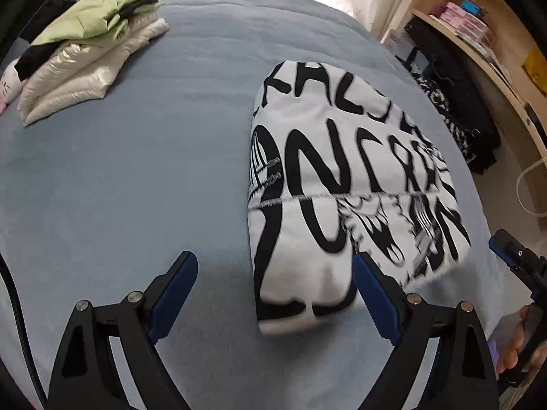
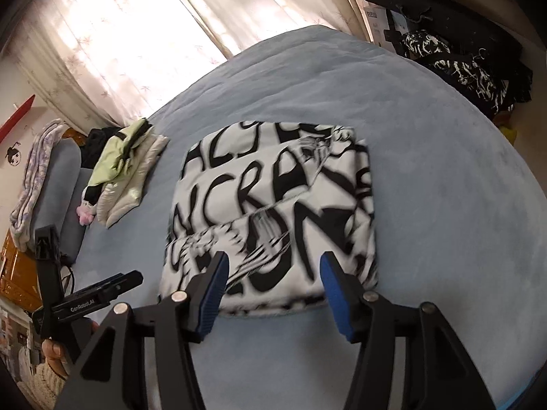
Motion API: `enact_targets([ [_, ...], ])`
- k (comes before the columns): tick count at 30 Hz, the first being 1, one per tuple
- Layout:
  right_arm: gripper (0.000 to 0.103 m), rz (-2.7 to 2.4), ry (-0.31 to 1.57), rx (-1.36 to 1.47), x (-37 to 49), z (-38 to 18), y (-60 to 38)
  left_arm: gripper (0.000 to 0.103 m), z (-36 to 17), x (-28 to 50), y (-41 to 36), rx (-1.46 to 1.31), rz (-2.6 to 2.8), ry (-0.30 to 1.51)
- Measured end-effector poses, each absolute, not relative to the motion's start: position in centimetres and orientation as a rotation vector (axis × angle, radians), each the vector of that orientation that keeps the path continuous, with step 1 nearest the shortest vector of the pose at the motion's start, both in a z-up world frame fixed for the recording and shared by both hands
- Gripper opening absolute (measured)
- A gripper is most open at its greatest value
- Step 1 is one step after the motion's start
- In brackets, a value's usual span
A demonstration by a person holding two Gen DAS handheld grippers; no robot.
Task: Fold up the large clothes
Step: 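Grasp the folded hoodie bundle with both grippers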
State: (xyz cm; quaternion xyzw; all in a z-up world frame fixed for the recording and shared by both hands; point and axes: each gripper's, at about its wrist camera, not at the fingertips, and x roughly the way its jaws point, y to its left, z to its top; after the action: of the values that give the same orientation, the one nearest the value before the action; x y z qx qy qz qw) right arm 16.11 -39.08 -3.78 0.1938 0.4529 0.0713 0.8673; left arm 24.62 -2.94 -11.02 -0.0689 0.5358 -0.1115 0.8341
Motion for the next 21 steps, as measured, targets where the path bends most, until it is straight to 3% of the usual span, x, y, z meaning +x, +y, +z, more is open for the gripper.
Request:
enact_targets([
  [21, 0.058, 0.184, 1.127, 0.545, 25.0, -11.8, -44.4, 0.092, -17.6, 32.3, -5.3, -0.294, -0.366, 1.258],
])
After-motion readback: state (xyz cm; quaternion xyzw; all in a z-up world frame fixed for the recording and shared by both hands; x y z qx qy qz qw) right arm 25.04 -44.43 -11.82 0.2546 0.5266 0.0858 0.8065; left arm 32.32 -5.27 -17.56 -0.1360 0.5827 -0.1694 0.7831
